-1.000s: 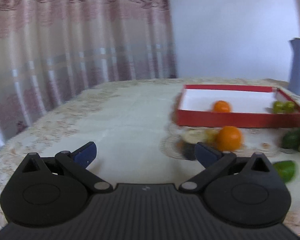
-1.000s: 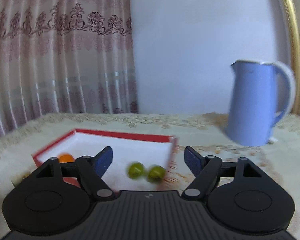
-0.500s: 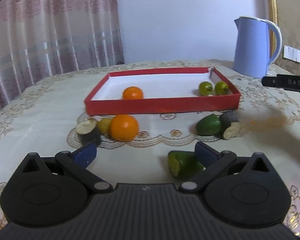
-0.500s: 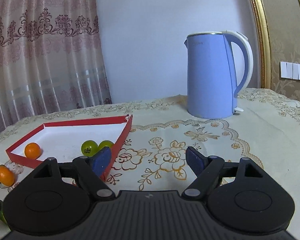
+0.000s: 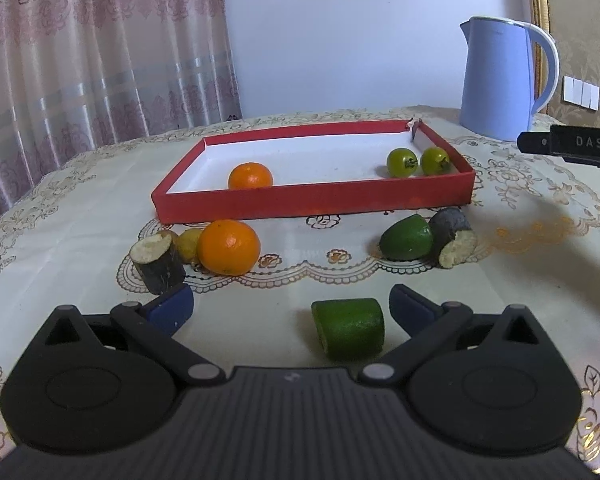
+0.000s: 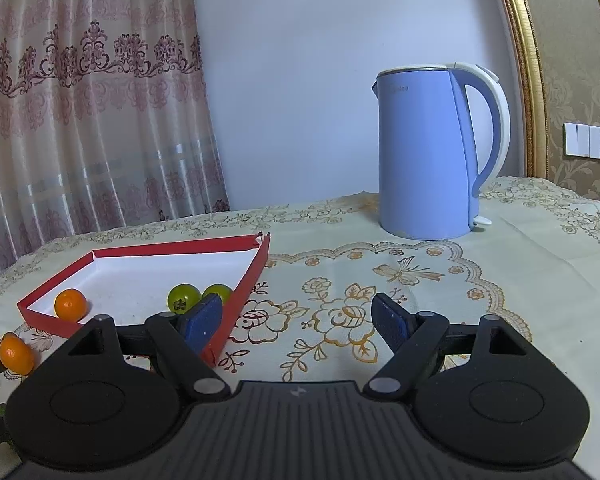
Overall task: Organize fruits
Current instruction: 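Close the left gripper on the cut green lime piece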
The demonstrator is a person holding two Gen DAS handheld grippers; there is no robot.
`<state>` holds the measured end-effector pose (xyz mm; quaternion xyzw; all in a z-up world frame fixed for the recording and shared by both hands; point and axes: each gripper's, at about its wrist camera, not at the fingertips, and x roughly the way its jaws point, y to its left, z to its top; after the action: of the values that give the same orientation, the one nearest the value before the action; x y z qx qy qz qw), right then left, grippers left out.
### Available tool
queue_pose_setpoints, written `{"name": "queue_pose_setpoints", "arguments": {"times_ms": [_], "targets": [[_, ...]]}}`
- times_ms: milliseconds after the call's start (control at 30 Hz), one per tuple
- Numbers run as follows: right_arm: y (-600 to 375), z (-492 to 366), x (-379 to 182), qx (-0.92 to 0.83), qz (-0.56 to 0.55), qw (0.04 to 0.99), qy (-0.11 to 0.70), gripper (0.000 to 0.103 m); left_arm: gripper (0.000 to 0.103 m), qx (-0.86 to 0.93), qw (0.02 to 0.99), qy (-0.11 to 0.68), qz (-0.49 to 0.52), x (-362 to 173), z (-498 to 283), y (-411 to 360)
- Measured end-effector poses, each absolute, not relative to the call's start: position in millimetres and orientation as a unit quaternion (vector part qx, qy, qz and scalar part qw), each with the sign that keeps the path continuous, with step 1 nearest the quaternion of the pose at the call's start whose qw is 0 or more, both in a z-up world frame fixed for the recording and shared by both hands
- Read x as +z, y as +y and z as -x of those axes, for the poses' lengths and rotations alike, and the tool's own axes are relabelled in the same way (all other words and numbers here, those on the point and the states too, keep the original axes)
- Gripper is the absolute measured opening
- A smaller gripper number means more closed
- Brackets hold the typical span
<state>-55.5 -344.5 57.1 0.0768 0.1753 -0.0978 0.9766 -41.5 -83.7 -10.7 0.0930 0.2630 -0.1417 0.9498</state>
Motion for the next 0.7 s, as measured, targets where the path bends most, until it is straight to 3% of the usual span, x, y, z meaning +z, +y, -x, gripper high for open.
{"name": "queue_pose_setpoints", "arguments": {"times_ms": [367,467,633,700], "targets": [[-343.8,55.5,56.9,-0.099,-0.077,0.976,0.176,0.082,0.083,-0.149,0.942,0.286,-0.096,-16.4,36.3,-86.5],[-344.2,55.1,56.6,-0.099,-0.077,0.976,0.177,0.082,0.073,-0.156,0.941,0.286,-0.093,-15.5,37.6,-88.2],[-344.6,54.1,55.2,-0.101,-0.078,0.976,0.179,0.082,0.041,-0.171,0.938,0.287,-0.094,-13.2,40.4,-97.0],[-344.5,53.6,54.4,-0.102,-0.078,0.975,0.180,0.082,0.035,-0.174,0.937,0.285,-0.097,-11.8,41.6,-101.4]]}}
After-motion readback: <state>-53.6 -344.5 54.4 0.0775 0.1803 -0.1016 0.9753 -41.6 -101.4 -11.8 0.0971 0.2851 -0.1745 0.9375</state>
